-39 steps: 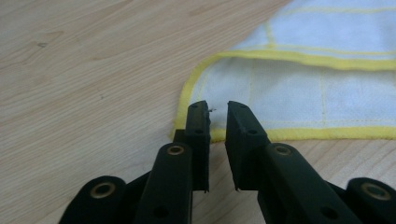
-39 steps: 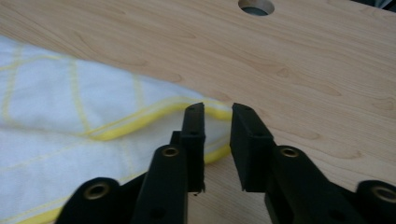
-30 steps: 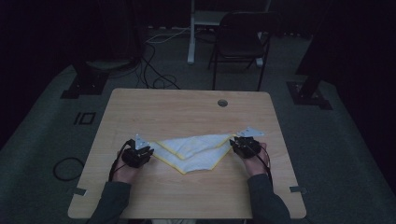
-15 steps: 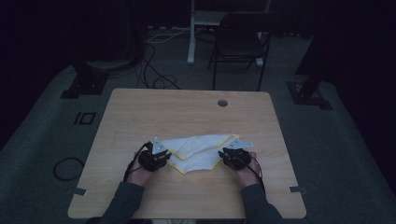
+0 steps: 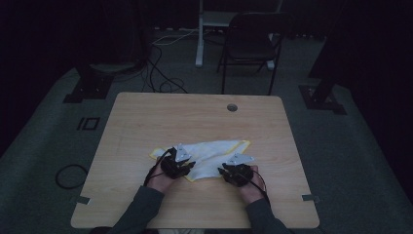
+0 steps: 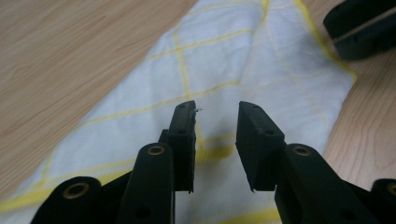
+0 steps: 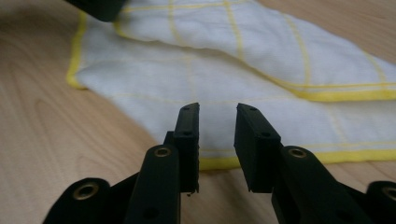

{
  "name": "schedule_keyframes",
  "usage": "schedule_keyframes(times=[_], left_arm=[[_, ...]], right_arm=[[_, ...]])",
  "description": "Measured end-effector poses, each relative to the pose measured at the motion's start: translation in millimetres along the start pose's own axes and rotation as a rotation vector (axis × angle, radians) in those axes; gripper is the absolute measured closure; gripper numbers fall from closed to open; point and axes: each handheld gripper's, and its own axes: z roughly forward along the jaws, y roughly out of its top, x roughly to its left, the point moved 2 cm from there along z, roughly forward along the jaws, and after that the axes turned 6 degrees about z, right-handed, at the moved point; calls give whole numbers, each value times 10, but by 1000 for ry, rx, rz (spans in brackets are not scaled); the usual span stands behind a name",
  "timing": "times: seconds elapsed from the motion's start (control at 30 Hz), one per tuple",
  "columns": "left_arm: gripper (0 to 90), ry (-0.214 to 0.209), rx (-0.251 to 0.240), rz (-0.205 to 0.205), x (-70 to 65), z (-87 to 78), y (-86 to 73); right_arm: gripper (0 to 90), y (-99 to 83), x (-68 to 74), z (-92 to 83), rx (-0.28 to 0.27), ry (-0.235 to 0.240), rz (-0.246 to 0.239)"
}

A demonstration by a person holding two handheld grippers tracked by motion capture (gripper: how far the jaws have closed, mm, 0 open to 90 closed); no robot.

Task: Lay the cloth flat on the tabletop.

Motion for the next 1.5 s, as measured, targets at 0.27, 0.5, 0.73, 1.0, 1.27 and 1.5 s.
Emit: schedule_keyframes(times=[0.27,0.5,0.73,1.0,1.27,1.5], left_arm=[[601,6,27,49,-52,189,123],[691,28,55,72,6,310,193],[855,49,54,35,187,276,290],[875,66,55,-44,428,257,306],[876,67,56,-75,531,300,342],[878,78,64,-135,734,309,343]], right_arm=[[626,-25,123,0,5,63,-36],[548,-51,196,25,27,116,-79],[796,-84,167,61,75,73,-94],[867,-75,71,-24,53,47,-73],[707,-92,234,109,84,62,-136],[860,-73,98,16,75,35,-113]])
